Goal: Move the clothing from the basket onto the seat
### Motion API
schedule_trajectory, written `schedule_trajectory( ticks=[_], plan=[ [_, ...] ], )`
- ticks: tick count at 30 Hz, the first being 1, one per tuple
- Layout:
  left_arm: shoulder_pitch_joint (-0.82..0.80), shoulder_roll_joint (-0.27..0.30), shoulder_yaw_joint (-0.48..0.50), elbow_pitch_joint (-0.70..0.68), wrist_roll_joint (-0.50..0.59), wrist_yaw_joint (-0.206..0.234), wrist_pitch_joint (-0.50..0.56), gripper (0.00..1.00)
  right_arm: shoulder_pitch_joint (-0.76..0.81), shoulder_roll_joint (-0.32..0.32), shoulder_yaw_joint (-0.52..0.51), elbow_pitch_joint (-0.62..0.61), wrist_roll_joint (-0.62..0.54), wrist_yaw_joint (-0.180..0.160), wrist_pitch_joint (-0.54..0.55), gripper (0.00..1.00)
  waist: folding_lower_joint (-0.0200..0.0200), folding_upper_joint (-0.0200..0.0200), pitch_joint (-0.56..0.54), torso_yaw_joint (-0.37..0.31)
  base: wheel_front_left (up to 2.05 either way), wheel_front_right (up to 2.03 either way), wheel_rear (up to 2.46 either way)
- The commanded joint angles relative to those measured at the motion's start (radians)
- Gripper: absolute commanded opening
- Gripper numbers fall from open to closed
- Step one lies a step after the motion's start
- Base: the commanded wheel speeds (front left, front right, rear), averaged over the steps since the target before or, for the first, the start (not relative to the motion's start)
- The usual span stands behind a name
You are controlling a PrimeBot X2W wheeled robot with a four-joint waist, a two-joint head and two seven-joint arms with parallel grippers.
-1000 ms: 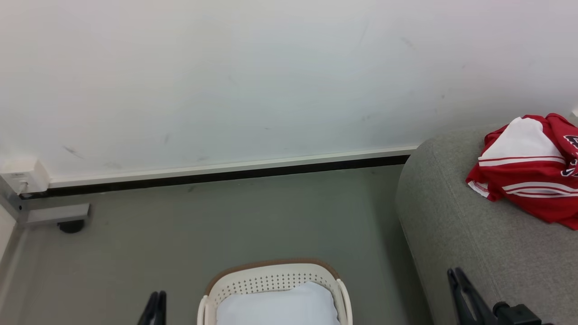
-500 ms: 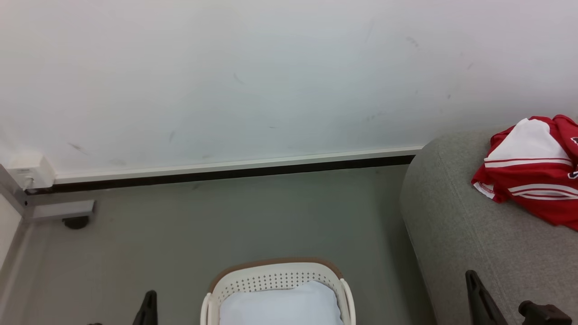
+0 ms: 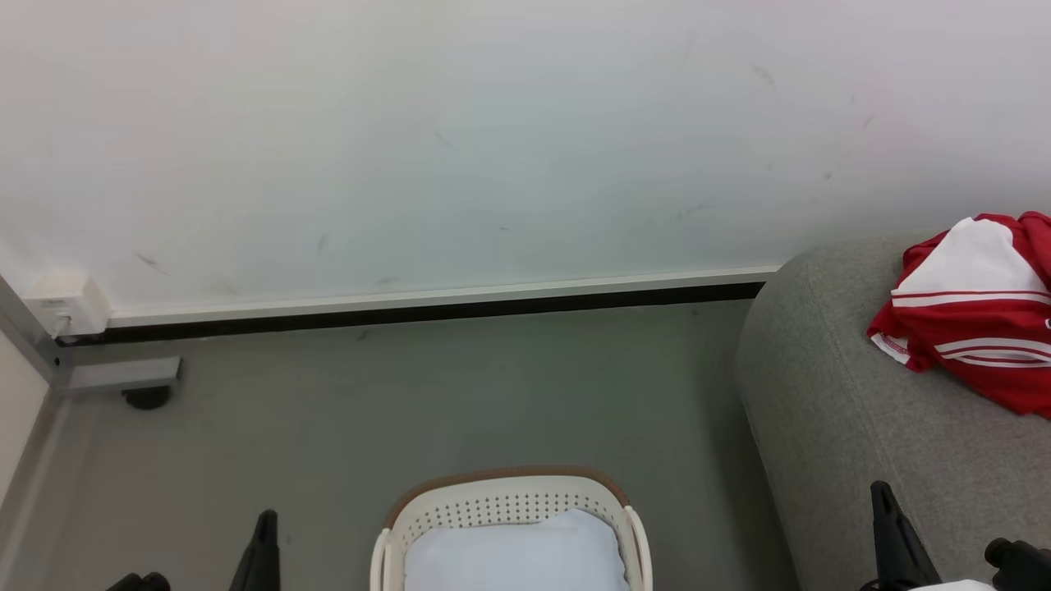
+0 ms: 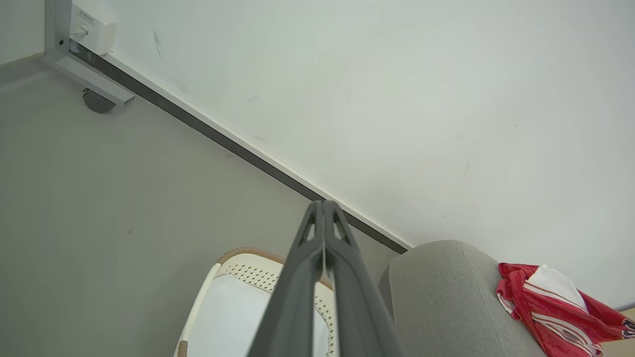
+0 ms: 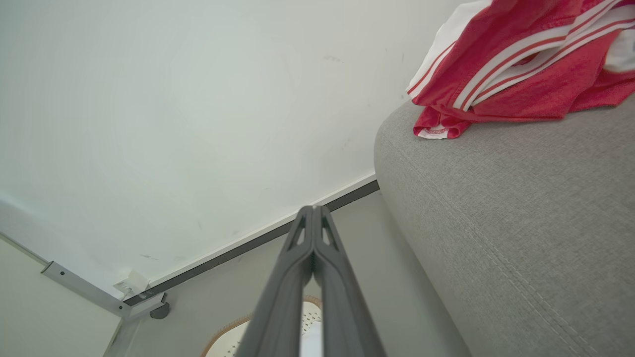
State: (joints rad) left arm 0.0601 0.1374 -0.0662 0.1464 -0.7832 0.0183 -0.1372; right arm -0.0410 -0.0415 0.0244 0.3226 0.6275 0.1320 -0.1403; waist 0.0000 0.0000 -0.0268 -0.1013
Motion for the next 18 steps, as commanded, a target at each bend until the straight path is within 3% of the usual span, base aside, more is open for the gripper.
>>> schedule_trajectory(
  ticks=[1, 18],
  plan=[
    [-0.028, 0.001, 0.016, -0.016, -0.044, -0.003, 0.012, 0.00, -0.035, -0.012, -0.008, -0.019, 0.050, -0.001, 0.011, 0.00, 0.0000, 0.0000, 0.000, 0.002, 0.00, 0.00, 0.00],
    [-0.060, -0.019, 0.055, -0.018, -0.230, -0.012, 0.069, 0.00, -0.052, -0.022, -0.027, -0.030, 0.282, -0.001, 0.059, 0.00, 0.0000, 0.0000, 0.004, 0.019, 0.00, 0.00, 0.00]
  ],
)
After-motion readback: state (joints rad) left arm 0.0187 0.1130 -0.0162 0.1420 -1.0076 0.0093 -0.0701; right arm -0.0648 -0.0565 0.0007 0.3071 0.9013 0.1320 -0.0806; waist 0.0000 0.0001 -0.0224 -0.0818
